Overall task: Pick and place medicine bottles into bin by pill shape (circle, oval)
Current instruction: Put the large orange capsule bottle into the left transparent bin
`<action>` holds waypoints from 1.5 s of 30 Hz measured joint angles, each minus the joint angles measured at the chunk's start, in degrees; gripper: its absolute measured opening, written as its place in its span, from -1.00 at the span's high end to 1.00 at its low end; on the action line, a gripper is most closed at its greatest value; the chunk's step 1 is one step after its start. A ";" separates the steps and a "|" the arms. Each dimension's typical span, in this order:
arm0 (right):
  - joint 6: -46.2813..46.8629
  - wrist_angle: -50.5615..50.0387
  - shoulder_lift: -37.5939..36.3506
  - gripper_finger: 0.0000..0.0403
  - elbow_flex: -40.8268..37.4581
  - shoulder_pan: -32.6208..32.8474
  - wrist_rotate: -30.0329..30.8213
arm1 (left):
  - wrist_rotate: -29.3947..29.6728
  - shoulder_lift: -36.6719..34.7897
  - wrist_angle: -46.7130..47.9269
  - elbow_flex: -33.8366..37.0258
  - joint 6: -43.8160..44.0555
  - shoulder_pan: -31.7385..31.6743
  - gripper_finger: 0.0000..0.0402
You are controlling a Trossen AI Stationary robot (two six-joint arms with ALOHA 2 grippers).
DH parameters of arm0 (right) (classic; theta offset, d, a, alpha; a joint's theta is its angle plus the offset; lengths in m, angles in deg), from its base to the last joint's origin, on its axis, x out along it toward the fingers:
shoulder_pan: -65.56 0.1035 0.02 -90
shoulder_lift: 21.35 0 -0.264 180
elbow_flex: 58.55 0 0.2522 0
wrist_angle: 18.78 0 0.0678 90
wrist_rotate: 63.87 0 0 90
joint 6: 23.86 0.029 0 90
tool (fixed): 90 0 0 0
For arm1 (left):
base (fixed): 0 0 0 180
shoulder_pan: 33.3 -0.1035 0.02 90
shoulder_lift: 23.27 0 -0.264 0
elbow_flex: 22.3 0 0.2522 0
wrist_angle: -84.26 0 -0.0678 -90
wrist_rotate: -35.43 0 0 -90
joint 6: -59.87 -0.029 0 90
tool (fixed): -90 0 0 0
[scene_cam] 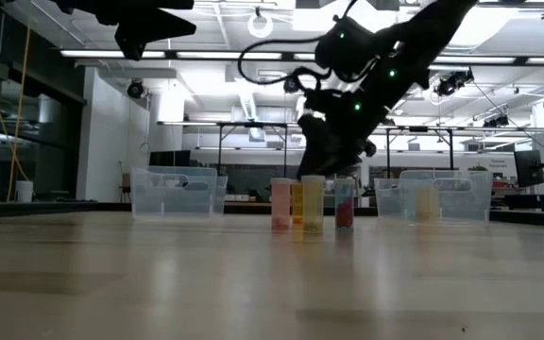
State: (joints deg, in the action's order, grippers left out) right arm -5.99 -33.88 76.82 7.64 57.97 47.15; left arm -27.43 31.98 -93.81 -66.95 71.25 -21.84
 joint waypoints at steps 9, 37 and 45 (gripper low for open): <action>-1.34 3.65 3.83 -0.36 0.00 -1.95 -2.80 | 0.04 0.00 -0.03 0.00 -0.01 0.00 0.02; -2.89 8.84 3.69 0.05 0.91 -1.96 -5.59 | 0.52 -4.29 6.72 -2.25 -0.60 1.62 0.02; -9.74 10.48 3.38 0.08 8.74 0.47 -5.08 | 10.55 -11.54 11.05 -2.67 -0.61 8.56 0.02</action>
State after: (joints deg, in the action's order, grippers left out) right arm -15.73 -23.40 80.20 16.38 58.43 42.06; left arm -16.87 20.44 -82.76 -69.62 70.64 -13.28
